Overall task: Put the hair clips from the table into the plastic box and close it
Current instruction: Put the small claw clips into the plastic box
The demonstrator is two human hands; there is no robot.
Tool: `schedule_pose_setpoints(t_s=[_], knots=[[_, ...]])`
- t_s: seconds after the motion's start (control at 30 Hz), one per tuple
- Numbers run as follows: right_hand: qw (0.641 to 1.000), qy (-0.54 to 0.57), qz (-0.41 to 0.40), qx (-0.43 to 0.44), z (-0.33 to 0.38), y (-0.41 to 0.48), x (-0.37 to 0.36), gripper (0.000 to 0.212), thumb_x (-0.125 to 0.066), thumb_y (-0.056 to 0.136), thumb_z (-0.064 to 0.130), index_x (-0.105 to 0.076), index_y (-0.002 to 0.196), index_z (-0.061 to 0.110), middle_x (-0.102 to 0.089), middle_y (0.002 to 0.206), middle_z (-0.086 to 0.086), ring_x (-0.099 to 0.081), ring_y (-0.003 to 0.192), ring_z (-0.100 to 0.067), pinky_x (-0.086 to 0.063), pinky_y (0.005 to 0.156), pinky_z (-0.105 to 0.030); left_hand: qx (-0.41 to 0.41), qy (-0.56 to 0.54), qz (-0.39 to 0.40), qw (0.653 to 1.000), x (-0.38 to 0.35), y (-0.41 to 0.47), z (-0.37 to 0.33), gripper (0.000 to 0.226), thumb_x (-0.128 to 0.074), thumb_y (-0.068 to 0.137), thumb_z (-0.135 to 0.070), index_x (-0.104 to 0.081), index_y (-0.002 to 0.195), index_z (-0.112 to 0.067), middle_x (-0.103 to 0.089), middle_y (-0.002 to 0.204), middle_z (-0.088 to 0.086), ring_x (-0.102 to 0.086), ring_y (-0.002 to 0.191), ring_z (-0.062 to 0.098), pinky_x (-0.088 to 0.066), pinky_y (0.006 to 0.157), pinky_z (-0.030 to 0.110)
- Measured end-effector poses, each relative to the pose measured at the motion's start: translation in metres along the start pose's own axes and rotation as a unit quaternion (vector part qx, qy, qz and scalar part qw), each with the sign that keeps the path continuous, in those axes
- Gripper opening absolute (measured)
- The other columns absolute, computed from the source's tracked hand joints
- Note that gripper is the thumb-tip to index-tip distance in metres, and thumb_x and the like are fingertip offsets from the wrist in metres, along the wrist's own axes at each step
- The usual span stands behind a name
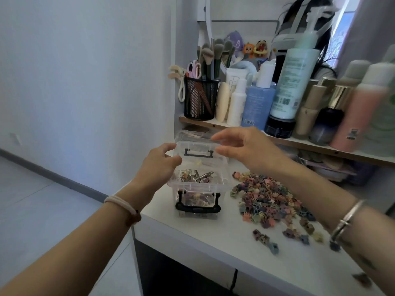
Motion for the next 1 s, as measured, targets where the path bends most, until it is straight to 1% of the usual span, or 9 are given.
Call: schedule_pose_setpoints(t_s=[0.13,0.3,0.4,0.47,0.53,0.67,0.77,0.9,1.0], knots=[[0.990,-0.065,0.072,-0.105,-0.046,-0.008,-0.021,0.024,-0.062,0.086,0.015,-0.061,0.110,0.015,-0.060,0.099,0.005,-0.056,0.089,-0.009,-0.042,0.077,-0.020,-0.001,0.000,0.000,1.000,0.000,-0.001,0.000,0.045,-0.048,0.091,-0.009,-0.044,0.135,-0.012,-0.054,0.090,0.007,-0.050,0.084,0.024,-0.039,0.078,0.032],[0.950,-0.225,0.194,-0.098,-0.063,-0.019,-0.056,0.023,-0.066,0.082,0.020,-0.066,0.104,0.012,-0.061,0.094,-0.001,-0.053,0.083,-0.015,-0.039,0.070,-0.023,0.001,0.005,0.001,1.000,0.000,-0.001,-0.001,0.045,-0.048,0.092,-0.010,-0.043,0.136,-0.013,-0.054,0.098,0.009,-0.050,0.086,0.023,-0.040,0.081,0.033],[0.948,-0.242,0.196,-0.069,-0.058,-0.018,-0.060,0.001,-0.064,0.082,0.014,-0.064,0.082,0.015,-0.051,0.070,0.008,-0.049,0.074,-0.013,-0.034,0.054,-0.016,0.001,0.006,0.001,1.000,-0.001,-0.001,-0.001,0.045,-0.048,0.092,-0.010,-0.043,0.136,-0.013,-0.053,0.099,0.009,-0.050,0.087,0.023,-0.040,0.081,0.033],[0.947,-0.253,0.189,-0.053,-0.056,-0.017,-0.058,0.011,-0.062,0.083,0.011,-0.062,0.074,0.017,-0.046,0.064,0.011,-0.046,0.067,-0.009,-0.029,0.050,-0.012,0.000,0.009,0.000,1.000,0.000,-0.001,0.000,0.045,-0.048,0.092,-0.010,-0.043,0.136,-0.013,-0.053,0.098,0.008,-0.050,0.086,0.023,-0.039,0.080,0.032],[0.966,-0.224,0.117,-0.044,-0.051,-0.010,-0.041,0.010,-0.060,0.085,0.011,-0.069,0.091,0.012,-0.058,0.076,0.007,-0.049,0.069,-0.006,-0.034,0.056,-0.010,-0.001,0.010,0.000,1.000,0.000,-0.001,0.000,0.045,-0.048,0.092,-0.011,-0.043,0.136,-0.014,-0.054,0.098,0.008,-0.050,0.086,0.023,-0.039,0.079,0.032],[0.997,0.009,-0.063,-0.040,-0.022,0.001,0.013,0.012,-0.065,0.084,0.019,-0.068,0.096,0.018,-0.060,0.080,0.016,-0.054,0.071,0.005,-0.042,0.056,0.001,-0.001,0.009,0.000,1.000,-0.001,0.000,0.000,0.045,-0.047,0.092,-0.010,-0.043,0.136,-0.013,-0.054,0.099,0.009,-0.051,0.088,0.024,-0.040,0.081,0.032],[0.997,0.069,0.015,-0.030,-0.002,0.004,0.006,0.014,-0.065,0.082,0.030,-0.069,0.094,0.026,-0.064,0.078,0.021,-0.058,0.075,0.010,-0.040,0.059,0.004,-0.002,0.010,-0.001,1.000,-0.002,0.000,-0.001,0.045,-0.048,0.091,-0.010,-0.043,0.136,-0.013,-0.055,0.097,0.008,-0.051,0.087,0.024,-0.039,0.079,0.032],[0.991,0.091,-0.043,-0.087,-0.032,0.009,0.013,0.011,-0.061,0.087,0.018,-0.068,0.095,0.016,-0.066,0.078,0.006,-0.062,0.076,-0.010,-0.051,0.075,-0.019,-0.004,0.008,-0.003,1.000,-0.002,0.001,0.001,0.045,-0.048,0.091,-0.011,-0.044,0.135,-0.014,-0.053,0.082,0.001,-0.052,0.085,0.023,-0.039,0.078,0.032],[0.989,0.010,-0.019,-0.145,-0.068,0.011,0.002,0.020,-0.058,0.088,0.008,-0.064,0.107,0.009,-0.067,0.093,-0.002,-0.060,0.080,-0.012,-0.049,0.080,-0.027,-0.004,0.011,-0.003,1.000,-0.002,0.002,0.001,0.045,-0.048,0.091,-0.010,-0.044,0.135,-0.014,-0.052,0.079,-0.001,-0.052,0.083,0.023,-0.038,0.077,0.031]])
Point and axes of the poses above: each hand's wrist, its own y-axis towards the middle knuckle, its own x-axis out of the back of the hand, z = x × y, the point moved 9 cm from there along y, towards the middle knuckle
